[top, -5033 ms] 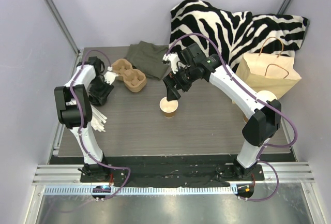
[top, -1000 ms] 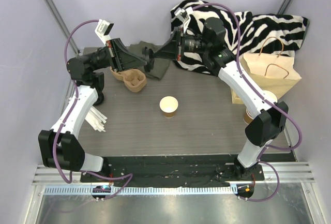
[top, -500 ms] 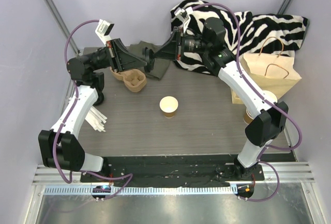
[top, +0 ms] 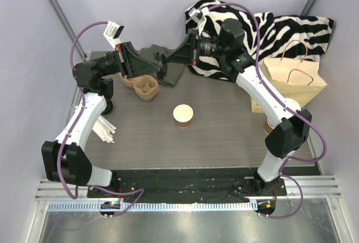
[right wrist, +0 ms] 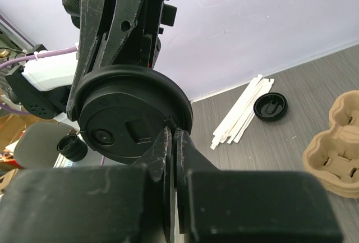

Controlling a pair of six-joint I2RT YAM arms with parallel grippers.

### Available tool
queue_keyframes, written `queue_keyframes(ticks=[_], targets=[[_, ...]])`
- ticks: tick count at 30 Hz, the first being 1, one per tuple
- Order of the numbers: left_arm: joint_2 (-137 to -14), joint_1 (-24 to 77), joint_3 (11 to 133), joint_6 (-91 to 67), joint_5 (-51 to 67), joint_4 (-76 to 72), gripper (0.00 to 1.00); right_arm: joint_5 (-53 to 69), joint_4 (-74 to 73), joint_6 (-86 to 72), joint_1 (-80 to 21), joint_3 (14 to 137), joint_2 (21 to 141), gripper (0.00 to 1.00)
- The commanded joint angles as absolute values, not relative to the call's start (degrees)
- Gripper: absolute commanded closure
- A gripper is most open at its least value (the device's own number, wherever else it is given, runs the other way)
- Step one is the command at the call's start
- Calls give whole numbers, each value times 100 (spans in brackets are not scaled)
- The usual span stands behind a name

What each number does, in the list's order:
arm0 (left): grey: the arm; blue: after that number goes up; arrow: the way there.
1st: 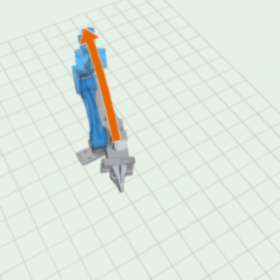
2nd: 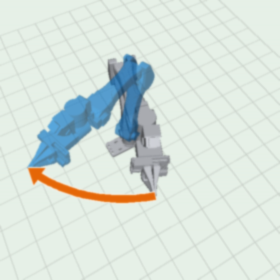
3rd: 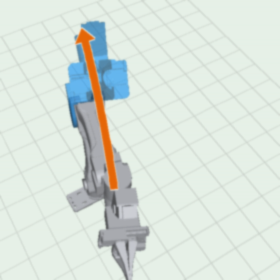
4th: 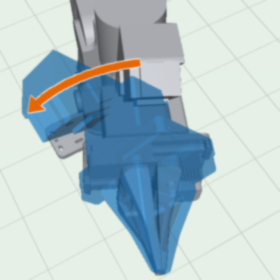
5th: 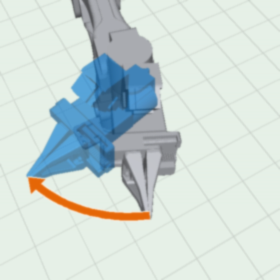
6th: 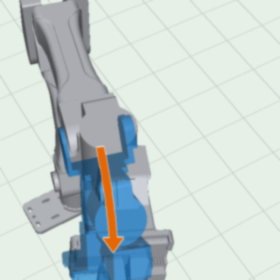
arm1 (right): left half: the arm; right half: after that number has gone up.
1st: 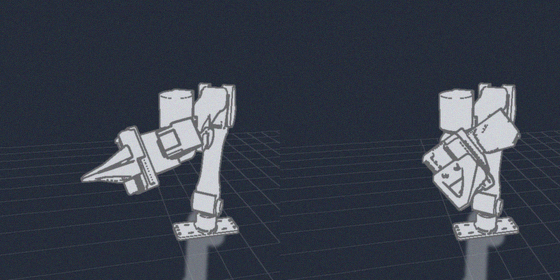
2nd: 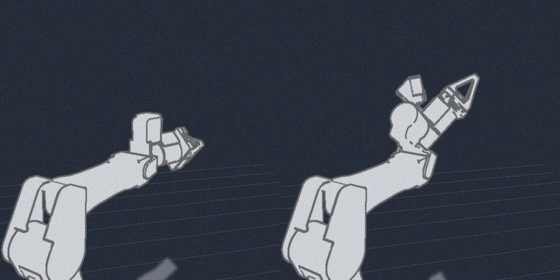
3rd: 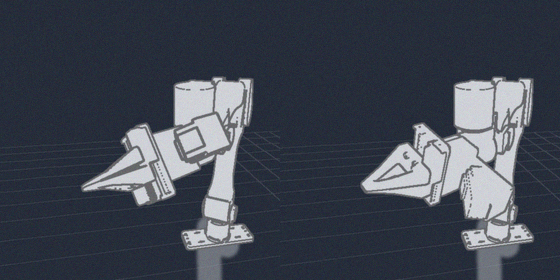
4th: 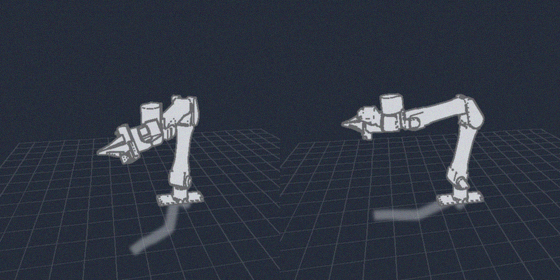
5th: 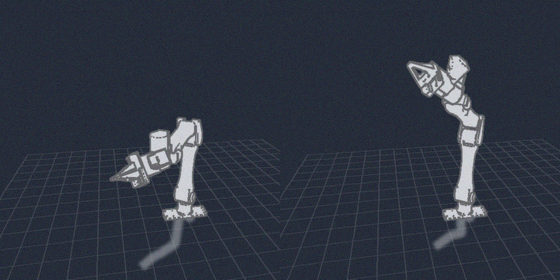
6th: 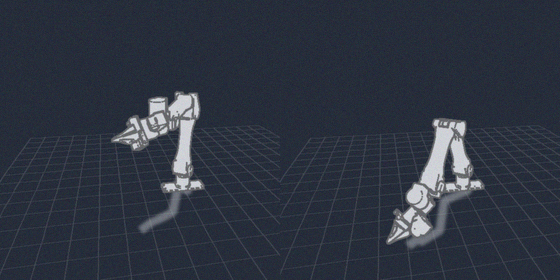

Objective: Pack the takeout coffee

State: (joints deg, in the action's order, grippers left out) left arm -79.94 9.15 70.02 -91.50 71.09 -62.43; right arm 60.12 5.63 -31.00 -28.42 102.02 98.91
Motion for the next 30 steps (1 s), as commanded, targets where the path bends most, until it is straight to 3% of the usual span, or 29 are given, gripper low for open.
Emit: queue_keyframes(ticks=[1, 4, 5, 6, 10, 12, 18, 30], targets=[[-7893, 967, 7014, -9176, 7189, -6478, 100, 6073, 905, -3208, -2865, 10441, 9853, 99], [-7893, 967, 7014, -9018, 7172, -6189, 99, 6047, 835, -3156, -2865, 10406, 9835, 99], [-7866, 975, 7031, -8704, 7163, -5926, 95, 6021, 696, -3103, -2865, 10406, 9835, 99], [-7866, 976, 7049, -8579, 7172, -5437, 84, 5960, 607, -3050, -2848, 10398, 9818, 99], [-7849, 976, 7014, -8429, 7172, -5274, 70, 5880, 422, -2918, -2813, 10292, 9756, 99], [-7831, 967, 7022, -8263, 7172, -5047, 55, 5845, 387, -2927, -2786, 10248, 9730, 99], [-7814, 905, 7031, -7999, 7181, -4554, 37, 5766, 325, -2909, -2698, 10187, 9694, 99], [-7664, 615, 6794, -6875, 7049, -3124, 14, 5432, -755, -2137, -2584, 9967, 9466, 99]])
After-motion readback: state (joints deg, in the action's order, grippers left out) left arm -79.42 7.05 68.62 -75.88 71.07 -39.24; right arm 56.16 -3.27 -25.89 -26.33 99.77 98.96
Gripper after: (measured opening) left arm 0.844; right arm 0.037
